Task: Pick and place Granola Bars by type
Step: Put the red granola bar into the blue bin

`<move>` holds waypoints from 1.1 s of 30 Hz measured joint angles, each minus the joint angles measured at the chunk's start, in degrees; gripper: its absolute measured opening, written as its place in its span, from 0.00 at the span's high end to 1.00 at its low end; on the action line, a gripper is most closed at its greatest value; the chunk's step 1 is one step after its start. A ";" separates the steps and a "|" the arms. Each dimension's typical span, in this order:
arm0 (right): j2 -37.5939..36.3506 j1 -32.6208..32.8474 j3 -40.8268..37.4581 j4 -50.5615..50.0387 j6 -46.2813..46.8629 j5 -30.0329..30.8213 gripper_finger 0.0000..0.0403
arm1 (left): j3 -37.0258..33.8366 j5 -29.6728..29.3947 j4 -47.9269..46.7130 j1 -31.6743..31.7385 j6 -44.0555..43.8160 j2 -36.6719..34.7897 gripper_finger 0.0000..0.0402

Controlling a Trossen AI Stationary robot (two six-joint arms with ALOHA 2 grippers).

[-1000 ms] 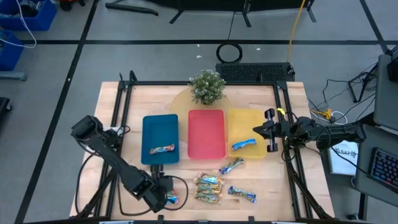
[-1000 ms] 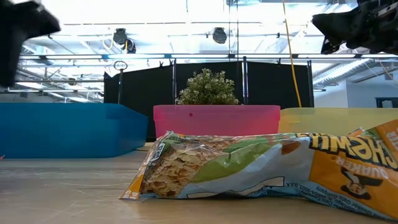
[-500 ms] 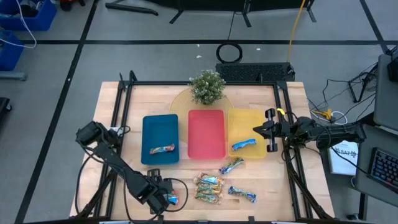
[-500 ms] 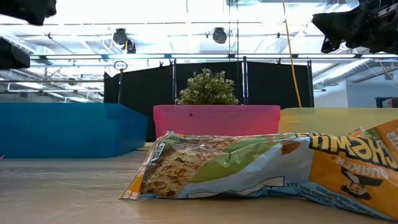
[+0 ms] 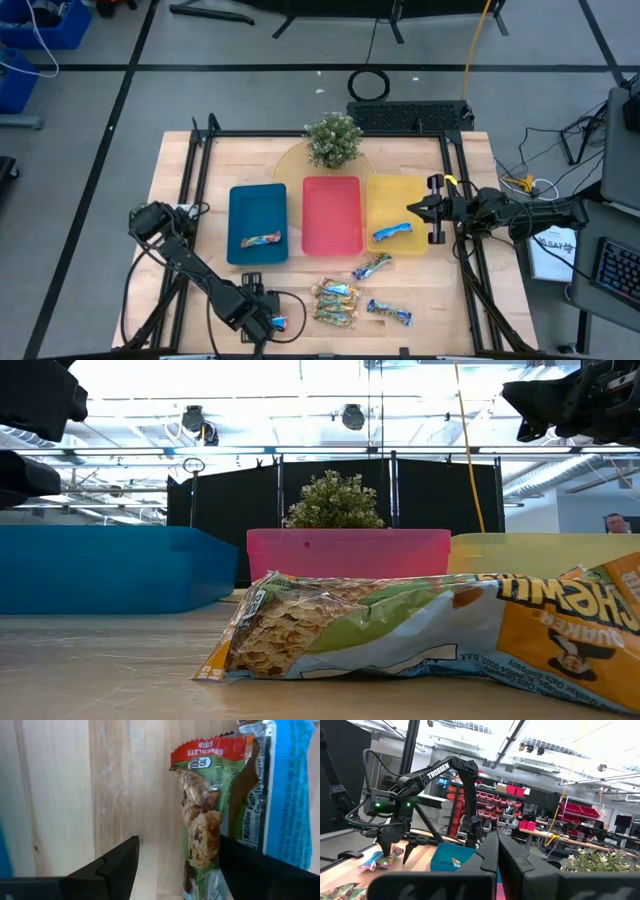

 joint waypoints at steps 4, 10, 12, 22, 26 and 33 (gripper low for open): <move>0.00 0.00 0.00 0.00 0.30 0.00 1.00 | 0.00 2.43 0.20 0.40 0.32 0.01 0.49; 0.00 0.01 0.00 0.45 0.28 0.00 1.00 | -0.09 4.89 -0.27 1.20 0.17 -0.11 0.81; -0.02 0.02 0.00 0.45 0.30 0.01 1.00 | -0.15 4.73 -0.37 1.18 0.22 -0.35 0.91; -0.02 0.00 0.00 0.44 -0.21 0.00 1.00 | -0.31 -1.22 -0.37 1.20 6.17 -5.68 0.86; -0.02 0.00 0.00 0.44 -0.23 0.00 1.00 | -0.31 -4.22 -0.35 1.18 9.52 -10.57 0.94; -0.02 0.00 0.00 0.46 -1.54 0.00 1.00 | -0.27 -16.41 0.91 1.20 19.05 -23.11 0.93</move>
